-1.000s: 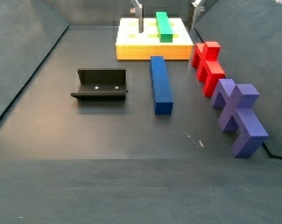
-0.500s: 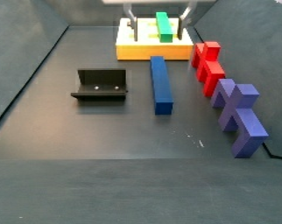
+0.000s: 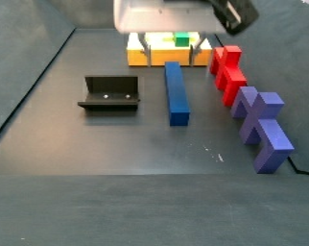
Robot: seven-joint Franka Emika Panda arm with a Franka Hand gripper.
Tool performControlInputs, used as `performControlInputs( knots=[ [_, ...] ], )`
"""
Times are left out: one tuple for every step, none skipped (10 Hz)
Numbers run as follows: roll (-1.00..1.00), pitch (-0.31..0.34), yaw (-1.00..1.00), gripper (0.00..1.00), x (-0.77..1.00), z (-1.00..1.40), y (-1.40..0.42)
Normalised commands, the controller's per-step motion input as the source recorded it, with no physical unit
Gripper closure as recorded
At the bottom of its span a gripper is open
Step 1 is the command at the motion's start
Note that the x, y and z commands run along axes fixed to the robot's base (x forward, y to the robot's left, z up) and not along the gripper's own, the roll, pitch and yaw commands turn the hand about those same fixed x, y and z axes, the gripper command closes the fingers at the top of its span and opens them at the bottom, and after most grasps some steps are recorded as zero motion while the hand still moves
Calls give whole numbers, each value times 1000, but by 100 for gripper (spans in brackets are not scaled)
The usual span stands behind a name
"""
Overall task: Pick up the blue object. Move up. Move to above the board. Insert the blue object.
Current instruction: Pick up the blue object.
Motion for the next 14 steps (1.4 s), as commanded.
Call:
performControlInputs(
  knots=[
    [177, -153, 0, 0, -51, -691, -211],
    [170, -171, 0, 0, -166, -614, -149],
    [143, -103, 0, 0, 0, -637, 0],
    [171, -30, 0, 0, 0, -574, 0],
    [234, -6, 0, 0, 0, -406, -20],
    [250, 0, 0, 0, 0, -340, -34],
    [150, 3, 0, 0, 0, -194, 0],
    [60, 23, -29, 0, 0, -43, 0],
    [17, 1, -60, 0, 0, 0, 0],
    [13, 0, -6, 0, 0, 0, 0],
    [0, 0, 0, 0, 0, 0, 0],
    [0, 0, 0, 100, 0, 0, 0],
    [0, 0, 0, 100, 0, 0, 0],
    [0, 0, 0, 100, 0, 0, 0]
  ],
)
